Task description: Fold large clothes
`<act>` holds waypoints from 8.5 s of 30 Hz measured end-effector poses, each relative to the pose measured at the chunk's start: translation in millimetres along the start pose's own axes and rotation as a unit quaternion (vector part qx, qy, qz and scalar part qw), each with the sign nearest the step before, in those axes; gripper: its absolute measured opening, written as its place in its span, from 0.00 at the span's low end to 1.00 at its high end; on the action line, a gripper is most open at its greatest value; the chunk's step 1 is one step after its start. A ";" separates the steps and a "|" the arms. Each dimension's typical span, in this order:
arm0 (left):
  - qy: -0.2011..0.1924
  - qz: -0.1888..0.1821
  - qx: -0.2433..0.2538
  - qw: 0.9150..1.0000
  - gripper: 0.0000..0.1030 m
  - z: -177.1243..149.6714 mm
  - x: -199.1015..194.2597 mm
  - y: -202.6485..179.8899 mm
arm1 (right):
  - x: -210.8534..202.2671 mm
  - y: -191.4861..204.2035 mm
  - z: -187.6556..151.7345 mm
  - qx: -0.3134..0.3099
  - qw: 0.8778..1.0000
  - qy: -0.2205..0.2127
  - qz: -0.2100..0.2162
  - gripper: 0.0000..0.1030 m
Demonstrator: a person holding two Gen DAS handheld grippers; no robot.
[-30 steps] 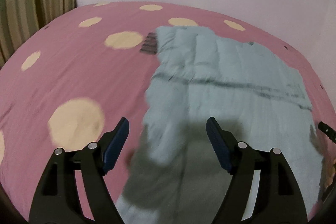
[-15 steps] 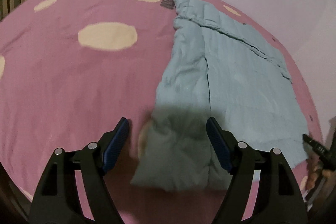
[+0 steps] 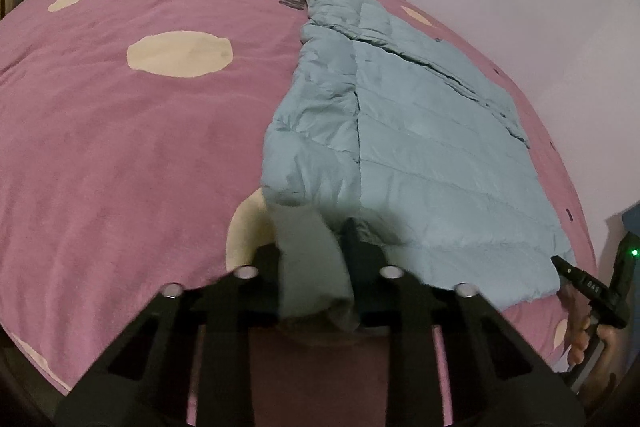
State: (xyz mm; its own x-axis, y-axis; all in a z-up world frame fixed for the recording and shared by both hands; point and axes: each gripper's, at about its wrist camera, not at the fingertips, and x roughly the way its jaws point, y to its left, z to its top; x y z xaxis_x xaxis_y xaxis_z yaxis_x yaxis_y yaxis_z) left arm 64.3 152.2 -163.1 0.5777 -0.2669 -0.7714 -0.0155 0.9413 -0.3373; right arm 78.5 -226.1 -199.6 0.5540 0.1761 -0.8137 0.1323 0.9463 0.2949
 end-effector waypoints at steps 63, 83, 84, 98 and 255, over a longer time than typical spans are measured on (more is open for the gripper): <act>-0.093 0.019 -0.001 0.995 0.69 273.6 120.4 -46.3 | 109.0 -1.8 266.1 0.060 0.992 -0.098 0.058 0.65; 0.000 -0.003 0.043 0.999 0.53 282.5 177.2 -11.9 | 153.8 -8.7 289.2 -0.039 0.998 -0.040 0.039 0.64; 0.005 -0.003 0.054 0.998 0.41 282.5 181.0 -15.1 | 156.1 -7.5 288.9 -0.046 0.998 -0.039 0.033 0.59; -0.071 0.041 0.135 0.987 0.03 276.3 131.7 -54.9 | 113.5 10.6 269.2 -0.083 0.991 -0.105 0.004 0.09; -0.041 0.093 -0.041 0.994 0.14 216.0 161.2 -58.7 | 148.9 13.5 220.0 0.060 0.995 -0.069 -0.026 0.18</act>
State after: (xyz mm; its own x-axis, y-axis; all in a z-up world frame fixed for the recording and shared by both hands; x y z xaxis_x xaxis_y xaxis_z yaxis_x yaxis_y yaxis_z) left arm 334.6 98.6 -151.1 0.6232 -0.0692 -0.7790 -0.1933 0.9516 -0.2391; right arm 343.6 -246.8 -206.5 0.6510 0.0807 -0.7548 0.2560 0.9127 0.3184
